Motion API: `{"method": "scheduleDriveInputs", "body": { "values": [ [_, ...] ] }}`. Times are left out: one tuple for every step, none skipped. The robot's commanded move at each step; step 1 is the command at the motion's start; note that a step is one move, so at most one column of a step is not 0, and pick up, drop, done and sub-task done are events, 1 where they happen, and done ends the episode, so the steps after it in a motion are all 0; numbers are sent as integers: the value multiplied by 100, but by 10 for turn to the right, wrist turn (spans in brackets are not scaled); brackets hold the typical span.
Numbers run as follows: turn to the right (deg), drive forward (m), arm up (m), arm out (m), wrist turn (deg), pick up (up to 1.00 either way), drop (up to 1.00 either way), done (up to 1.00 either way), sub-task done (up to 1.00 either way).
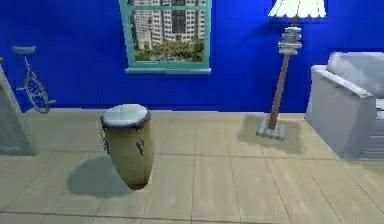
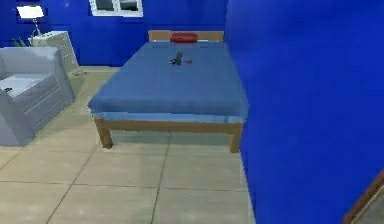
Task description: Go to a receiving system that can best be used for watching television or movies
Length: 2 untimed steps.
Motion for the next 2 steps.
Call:
{"method": "scheduleDriveInputs", "body": {
  "values": [
    [0,5,0,0,0,0,0,0,0],
    [-450,0,0,0,0,0,0,0,0]
  ]
}}
